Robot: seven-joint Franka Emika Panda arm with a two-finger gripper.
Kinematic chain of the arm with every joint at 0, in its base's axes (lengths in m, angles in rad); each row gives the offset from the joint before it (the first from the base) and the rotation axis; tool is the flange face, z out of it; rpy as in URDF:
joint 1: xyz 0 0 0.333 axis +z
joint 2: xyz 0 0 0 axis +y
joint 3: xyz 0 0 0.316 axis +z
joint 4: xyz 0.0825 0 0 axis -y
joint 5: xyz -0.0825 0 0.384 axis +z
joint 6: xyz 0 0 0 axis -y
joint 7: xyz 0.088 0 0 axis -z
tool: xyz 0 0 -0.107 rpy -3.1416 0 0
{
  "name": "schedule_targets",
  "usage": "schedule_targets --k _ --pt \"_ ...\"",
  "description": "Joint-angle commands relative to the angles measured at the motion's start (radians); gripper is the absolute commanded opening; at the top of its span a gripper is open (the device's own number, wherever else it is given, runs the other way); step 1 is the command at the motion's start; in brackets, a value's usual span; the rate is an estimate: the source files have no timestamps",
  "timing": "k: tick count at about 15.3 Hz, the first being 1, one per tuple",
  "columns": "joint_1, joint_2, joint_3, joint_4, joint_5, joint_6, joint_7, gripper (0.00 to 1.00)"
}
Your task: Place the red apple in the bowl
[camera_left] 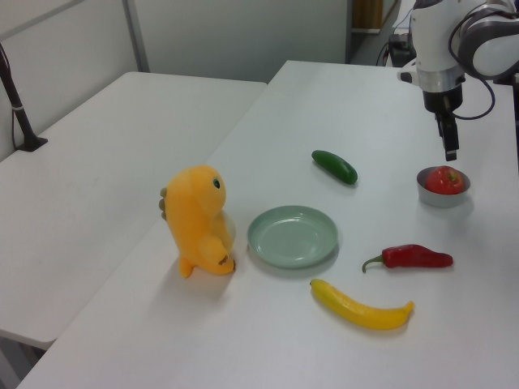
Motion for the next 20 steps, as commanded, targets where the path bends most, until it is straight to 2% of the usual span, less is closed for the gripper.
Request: schedule_targets --k 1,4,7,9,10,12,14,16,17,18,20 --pt "0.001 -0.027 -0.007 0.068 0.057 -0.017 0.044 1.00" --pt "-0.007 -0.010 -0.010 0.181 0.112 -0.020 0.116 1.00" --pt "-0.002 0.021 -0.006 0.305 0.116 -0.023 0.265 1.00" --pt "-0.007 0.086 -0.001 0.446 0.119 -0.072 0.372 1.00" --pt "-0.008 0.144 0.006 0.549 0.128 -0.133 0.376 1.00" --pt "-0.016 0.215 0.010 0.629 0.148 -0.143 0.373 1.00" --pt "-0.055 0.272 0.023 0.674 0.149 -0.132 0.373 1.00" --pt "-0.135 0.294 0.107 0.697 0.149 -0.129 0.370 1.00" --pt "-0.135 0.285 0.117 0.691 0.148 -0.129 0.368 1.00" --pt "-0.119 0.277 0.117 0.679 0.140 -0.126 0.368 1.00" --pt "-0.083 0.271 0.068 0.668 0.143 -0.092 0.368 1.00"
